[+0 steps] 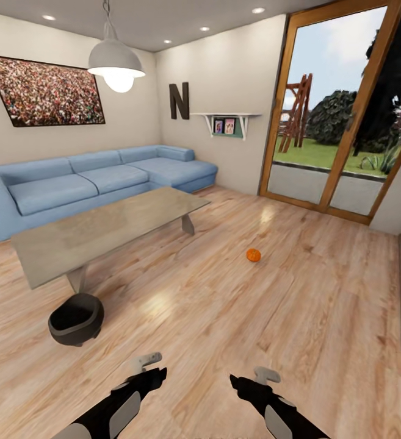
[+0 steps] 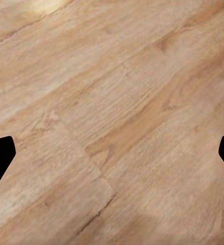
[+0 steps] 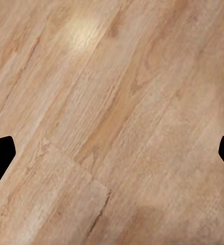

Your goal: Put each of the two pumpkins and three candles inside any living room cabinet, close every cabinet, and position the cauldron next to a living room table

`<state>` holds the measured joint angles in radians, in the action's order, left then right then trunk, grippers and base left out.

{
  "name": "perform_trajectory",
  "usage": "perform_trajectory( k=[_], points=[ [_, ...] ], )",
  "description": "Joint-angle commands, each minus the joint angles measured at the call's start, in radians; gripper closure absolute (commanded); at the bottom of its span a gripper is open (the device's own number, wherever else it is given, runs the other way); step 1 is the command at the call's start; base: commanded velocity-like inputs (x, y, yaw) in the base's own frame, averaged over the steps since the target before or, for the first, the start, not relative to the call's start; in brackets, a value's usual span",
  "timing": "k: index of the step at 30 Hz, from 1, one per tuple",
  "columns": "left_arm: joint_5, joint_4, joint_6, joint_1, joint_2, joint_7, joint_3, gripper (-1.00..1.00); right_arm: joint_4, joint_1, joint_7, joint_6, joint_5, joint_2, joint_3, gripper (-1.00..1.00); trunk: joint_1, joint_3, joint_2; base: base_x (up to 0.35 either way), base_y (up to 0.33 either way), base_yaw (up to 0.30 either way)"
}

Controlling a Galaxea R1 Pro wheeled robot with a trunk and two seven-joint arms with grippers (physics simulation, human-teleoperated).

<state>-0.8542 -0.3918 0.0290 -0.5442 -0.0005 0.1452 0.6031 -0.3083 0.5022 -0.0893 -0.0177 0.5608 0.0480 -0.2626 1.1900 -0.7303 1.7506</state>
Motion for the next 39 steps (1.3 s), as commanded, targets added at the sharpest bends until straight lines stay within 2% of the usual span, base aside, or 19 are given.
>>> perform_trajectory(
  k=[1, 16, 39],
  points=[
    [-0.004, -0.003, 0.003, 0.000, 0.001, 0.009, 0.006, -1.00, 0.002, 0.001, -0.001, -0.002, 0.010, 0.000, -0.006, -1.00, 0.000, -0.002, 0.000, -0.009, 0.008, -0.253],
    [0.004, 0.010, -0.007, 0.000, 0.004, 0.014, 0.008, -1.00, 0.003, 0.001, -0.001, -0.002, 0.010, 0.000, -0.006, -1.00, 0.000, -0.016, 0.000, -0.012, 0.010, -0.253],
    [-0.002, 0.010, -0.007, 0.000, 0.019, 0.015, 0.007, -1.00, 0.003, 0.001, 0.000, -0.004, 0.009, 0.000, -0.006, -1.00, 0.000, -0.037, 0.000, -0.229, 0.210, -0.253]
  ],
)
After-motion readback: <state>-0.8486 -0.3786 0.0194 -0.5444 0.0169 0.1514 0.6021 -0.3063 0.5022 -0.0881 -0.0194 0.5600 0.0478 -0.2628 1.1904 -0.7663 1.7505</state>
